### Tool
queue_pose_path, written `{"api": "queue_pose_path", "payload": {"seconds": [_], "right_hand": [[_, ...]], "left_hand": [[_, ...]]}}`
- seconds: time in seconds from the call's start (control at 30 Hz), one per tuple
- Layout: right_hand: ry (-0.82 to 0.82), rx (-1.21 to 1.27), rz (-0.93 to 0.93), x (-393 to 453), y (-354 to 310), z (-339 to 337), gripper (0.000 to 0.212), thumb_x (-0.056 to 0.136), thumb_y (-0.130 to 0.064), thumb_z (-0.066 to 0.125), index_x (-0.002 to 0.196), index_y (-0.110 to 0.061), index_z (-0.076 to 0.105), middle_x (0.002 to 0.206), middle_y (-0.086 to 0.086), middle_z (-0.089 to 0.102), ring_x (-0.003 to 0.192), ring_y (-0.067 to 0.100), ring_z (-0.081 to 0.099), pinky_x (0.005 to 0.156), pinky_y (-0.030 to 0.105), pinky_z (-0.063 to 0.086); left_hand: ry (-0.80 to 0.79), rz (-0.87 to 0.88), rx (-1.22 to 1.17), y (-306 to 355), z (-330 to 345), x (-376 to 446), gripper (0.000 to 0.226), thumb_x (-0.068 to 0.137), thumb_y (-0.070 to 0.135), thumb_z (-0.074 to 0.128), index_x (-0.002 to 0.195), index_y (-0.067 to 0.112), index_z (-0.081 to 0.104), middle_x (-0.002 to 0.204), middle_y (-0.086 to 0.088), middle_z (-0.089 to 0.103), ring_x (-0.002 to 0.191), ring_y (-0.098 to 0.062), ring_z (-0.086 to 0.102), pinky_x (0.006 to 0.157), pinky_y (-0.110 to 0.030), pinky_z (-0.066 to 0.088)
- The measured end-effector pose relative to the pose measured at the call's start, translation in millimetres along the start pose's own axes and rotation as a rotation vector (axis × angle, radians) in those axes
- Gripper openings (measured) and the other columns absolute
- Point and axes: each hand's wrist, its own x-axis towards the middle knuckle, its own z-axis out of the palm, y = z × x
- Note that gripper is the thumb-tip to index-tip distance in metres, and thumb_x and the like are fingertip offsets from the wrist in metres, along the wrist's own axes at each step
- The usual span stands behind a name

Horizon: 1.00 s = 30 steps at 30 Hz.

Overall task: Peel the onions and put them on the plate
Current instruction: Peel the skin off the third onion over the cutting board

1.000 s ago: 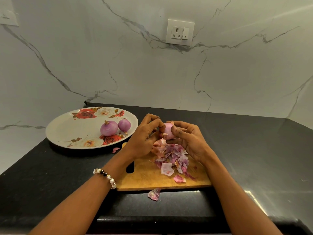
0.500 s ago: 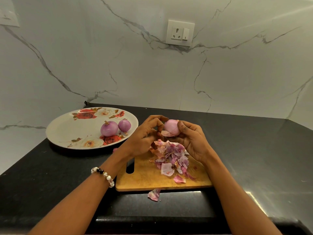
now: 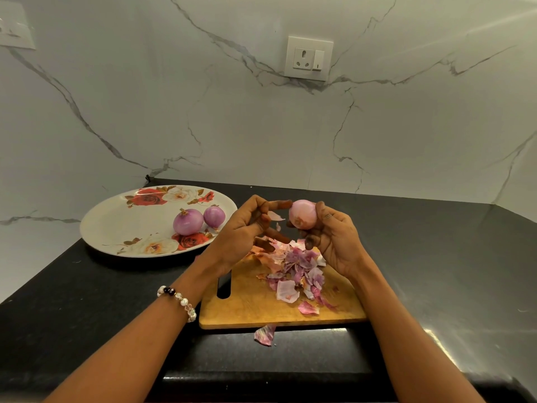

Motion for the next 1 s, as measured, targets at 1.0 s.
{"api": "queue_pose_path", "payload": {"seconds": [1.0], "right_hand": [[-0.072, -0.203, -0.049, -0.4, 7.1, 5.9, 0.033, 0.084, -0.027, 0.059, 0.112, -0.011, 0.066, 0.108, 0.01, 0.069, 0.097, 0.028, 0.07, 0.071, 0.029, 0.061]], "left_hand": [[0.026, 0.096, 0.491, -17.2, 3.9, 1.3, 0.006, 0.088, 0.024, 0.065, 0.092, 0.021, 0.066, 0.081, 0.007, 0.067, 0.075, -0.008, 0.063, 0.066, -0.01, 0.05]]}}
